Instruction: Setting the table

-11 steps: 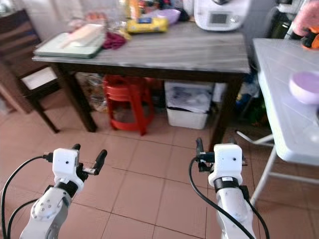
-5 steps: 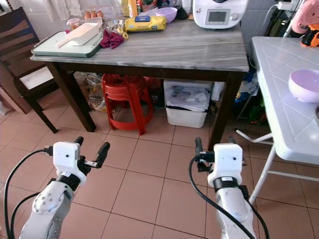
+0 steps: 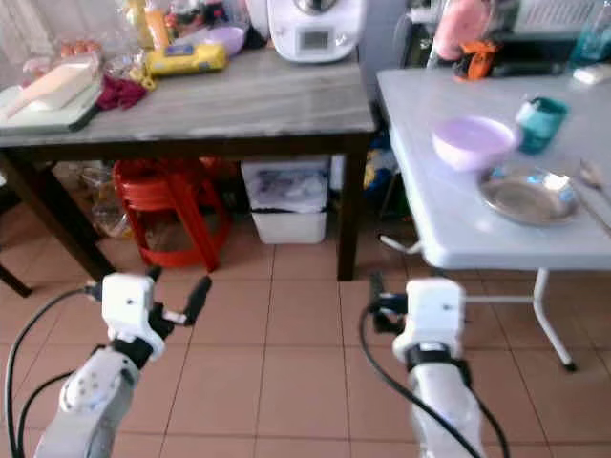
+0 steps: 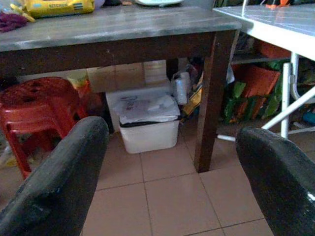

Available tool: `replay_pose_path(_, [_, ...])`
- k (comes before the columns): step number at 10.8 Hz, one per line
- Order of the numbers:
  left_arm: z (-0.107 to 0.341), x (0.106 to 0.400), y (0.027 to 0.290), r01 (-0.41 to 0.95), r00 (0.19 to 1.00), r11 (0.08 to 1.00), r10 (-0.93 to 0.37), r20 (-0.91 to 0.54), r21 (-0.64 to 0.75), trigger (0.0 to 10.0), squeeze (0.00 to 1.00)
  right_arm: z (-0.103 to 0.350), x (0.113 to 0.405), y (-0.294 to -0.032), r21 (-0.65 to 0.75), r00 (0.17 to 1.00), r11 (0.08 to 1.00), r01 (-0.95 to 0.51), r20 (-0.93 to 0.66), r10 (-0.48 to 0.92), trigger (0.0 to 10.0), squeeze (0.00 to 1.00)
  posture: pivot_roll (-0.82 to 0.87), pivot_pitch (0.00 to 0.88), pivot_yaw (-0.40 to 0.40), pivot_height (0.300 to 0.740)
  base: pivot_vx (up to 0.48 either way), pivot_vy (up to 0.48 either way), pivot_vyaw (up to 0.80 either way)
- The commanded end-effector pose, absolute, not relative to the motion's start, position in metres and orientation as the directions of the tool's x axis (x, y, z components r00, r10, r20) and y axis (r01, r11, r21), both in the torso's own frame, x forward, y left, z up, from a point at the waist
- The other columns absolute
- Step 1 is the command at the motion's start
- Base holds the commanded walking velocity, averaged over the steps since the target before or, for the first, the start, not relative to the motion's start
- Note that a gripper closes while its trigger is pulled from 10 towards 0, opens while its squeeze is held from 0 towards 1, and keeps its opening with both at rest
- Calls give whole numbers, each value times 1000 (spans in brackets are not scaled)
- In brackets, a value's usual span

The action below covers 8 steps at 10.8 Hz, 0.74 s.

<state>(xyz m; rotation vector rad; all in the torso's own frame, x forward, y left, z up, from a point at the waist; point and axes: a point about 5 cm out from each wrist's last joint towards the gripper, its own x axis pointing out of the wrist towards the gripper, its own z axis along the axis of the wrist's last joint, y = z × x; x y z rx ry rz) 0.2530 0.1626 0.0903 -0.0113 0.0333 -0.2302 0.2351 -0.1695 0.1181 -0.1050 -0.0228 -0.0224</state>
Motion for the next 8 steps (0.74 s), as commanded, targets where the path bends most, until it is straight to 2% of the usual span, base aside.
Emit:
replay_pose_path(1, [90,252,162,225,973,974,-226,-38,-18,10000,0,123,234,-172,-106,999,994,30,39,-26,10000,0,-64,72,86,740,0,-300,0])
replay_pose_path(8, [89,253,160,231,972,973,-232,-44,-13,10000,0,122,234,-169,-111,999,994,14,38,-10,10000,0,-63,77,90,740,0,-299,0])
